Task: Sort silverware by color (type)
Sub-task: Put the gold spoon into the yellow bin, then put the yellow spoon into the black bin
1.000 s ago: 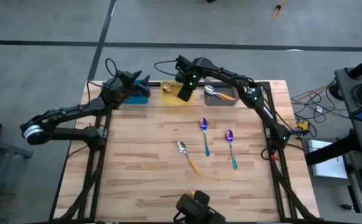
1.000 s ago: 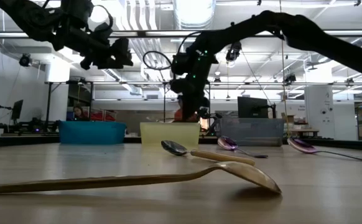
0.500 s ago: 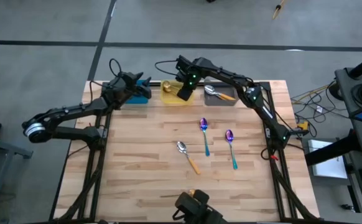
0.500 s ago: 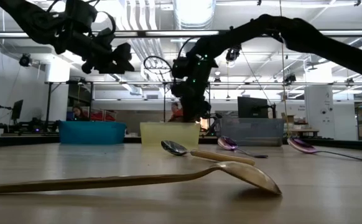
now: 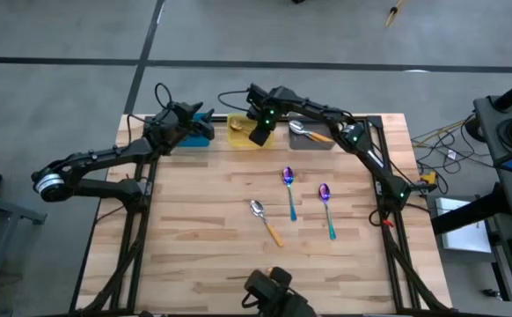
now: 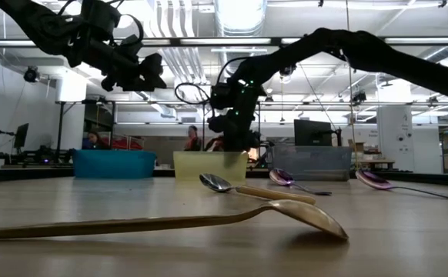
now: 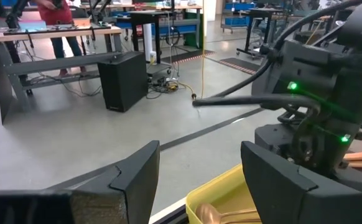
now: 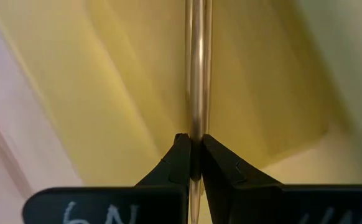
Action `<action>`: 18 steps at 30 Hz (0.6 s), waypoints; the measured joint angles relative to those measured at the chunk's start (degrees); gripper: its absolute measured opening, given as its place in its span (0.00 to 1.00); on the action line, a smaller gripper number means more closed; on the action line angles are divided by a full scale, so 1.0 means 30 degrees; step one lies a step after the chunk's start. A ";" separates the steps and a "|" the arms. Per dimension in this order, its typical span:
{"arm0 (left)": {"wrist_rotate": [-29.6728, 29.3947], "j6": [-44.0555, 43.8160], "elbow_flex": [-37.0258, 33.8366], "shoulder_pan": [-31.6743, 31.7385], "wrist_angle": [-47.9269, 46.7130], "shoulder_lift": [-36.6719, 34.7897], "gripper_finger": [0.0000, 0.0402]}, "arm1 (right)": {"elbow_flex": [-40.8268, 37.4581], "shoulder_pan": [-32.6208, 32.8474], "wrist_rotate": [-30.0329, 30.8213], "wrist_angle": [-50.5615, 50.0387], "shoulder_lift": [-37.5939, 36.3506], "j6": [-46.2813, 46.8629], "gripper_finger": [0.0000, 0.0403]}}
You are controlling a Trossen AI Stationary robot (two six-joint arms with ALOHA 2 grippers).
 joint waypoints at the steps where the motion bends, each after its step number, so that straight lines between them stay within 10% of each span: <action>1: 0.0000 0.0000 0.0000 0.0000 0.0000 0.0000 0.51 | 0.0000 0.0000 -0.0003 0.0044 0.0087 0.0001 0.03; 18: 0.0004 -0.0235 0.0000 0.0000 -0.0058 0.0000 0.51 | 0.0007 0.0000 -0.0003 0.0761 0.0223 0.0388 0.30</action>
